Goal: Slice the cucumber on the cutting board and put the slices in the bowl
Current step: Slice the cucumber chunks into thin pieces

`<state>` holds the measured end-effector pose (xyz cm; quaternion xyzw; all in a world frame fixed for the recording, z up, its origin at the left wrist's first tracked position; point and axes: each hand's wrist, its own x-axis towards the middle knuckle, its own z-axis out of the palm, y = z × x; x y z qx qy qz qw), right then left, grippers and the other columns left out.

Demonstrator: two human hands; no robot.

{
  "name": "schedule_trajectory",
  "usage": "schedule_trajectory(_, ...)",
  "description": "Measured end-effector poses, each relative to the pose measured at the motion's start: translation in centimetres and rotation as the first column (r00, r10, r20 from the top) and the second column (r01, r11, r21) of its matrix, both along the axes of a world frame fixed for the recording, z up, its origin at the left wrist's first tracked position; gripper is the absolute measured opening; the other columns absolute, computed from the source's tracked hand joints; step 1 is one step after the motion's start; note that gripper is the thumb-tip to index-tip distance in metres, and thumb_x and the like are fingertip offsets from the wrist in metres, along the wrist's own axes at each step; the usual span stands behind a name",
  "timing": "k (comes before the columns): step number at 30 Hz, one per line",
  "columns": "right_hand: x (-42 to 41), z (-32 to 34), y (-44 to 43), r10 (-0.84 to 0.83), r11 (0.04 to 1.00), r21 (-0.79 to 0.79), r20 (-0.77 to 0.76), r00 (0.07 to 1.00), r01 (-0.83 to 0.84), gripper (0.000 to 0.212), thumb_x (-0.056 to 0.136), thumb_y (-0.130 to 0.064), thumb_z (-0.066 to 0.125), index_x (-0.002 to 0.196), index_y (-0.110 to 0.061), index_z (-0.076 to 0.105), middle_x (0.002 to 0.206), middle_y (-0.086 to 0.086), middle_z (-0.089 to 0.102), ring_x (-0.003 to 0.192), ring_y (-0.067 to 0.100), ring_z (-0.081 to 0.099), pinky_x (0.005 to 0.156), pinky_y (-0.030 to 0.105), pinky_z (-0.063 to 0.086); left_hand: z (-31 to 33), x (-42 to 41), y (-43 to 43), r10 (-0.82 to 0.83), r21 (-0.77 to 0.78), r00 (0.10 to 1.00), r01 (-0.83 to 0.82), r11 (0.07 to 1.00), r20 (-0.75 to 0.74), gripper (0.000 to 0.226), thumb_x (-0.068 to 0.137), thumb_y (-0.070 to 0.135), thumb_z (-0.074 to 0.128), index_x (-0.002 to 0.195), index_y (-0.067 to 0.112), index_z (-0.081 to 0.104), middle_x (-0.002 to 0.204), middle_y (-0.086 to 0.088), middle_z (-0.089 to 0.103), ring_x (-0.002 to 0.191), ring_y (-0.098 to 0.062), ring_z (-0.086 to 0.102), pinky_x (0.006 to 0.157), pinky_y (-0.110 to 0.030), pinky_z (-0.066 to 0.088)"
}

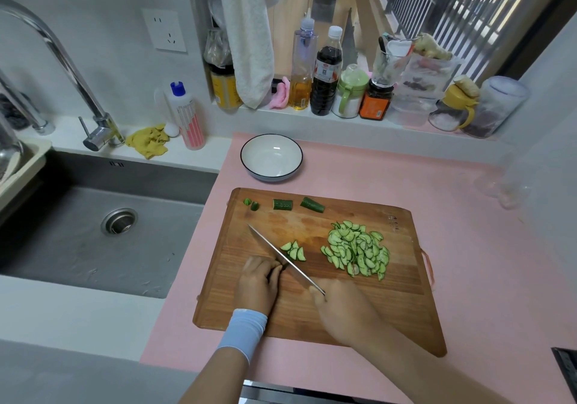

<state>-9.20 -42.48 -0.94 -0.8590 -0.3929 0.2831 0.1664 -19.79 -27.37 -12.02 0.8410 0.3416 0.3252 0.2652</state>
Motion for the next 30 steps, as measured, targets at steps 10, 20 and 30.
schedule_trajectory(10, -0.1, -0.1, -1.0, -0.014, 1.000, -0.022, 0.006, 1.000, 0.014, 0.041, 0.102, -0.036, 0.044, 0.062, -0.027, 0.041, 0.055, -0.008, 0.047, 0.051, 0.010, 0.043, 0.048, 0.026, 0.031, -0.2, 0.0, 0.2, 0.001, -0.018, 1.000, -0.001, 1.000, 0.000, 0.011, 0.075, 0.005, 0.083, 0.078, 0.012, 0.074, 0.079, 0.004, 0.065, 0.079, -0.011, 0.057, 0.077, -0.018, 0.046)
schedule_trajectory(20, -0.2, -0.3, 2.4, -0.007, 0.998, -0.066, 0.005, 1.000, 0.007, 0.027, 0.101, -0.035, 0.043, 0.082, -0.024, 0.059, 0.073, -0.001, 0.063, 0.070, 0.024, 0.058, 0.055, 0.031, 0.035, -0.3, -0.1, 0.2, -0.001, -0.009, 1.000, 0.001, 1.000, 0.006, 0.012, 0.076, 0.003, 0.082, 0.078, 0.011, 0.074, 0.078, 0.003, 0.066, 0.080, -0.011, 0.057, 0.078, -0.015, 0.044)
schedule_trajectory(30, -0.2, 0.0, 2.8, 0.000, 0.997, -0.078, 0.003, 1.000, 0.000, 0.027, 0.101, -0.035, 0.043, 0.096, -0.023, 0.067, 0.077, 0.000, 0.065, 0.069, 0.023, 0.057, 0.057, 0.030, 0.038, 0.0, 0.0, 0.2, 0.022, -0.004, 1.000, -0.022, 1.000, 0.015, 0.012, 0.075, 0.002, 0.081, 0.079, 0.011, 0.074, 0.078, 0.002, 0.065, 0.084, -0.009, 0.052, 0.082, -0.009, 0.038)
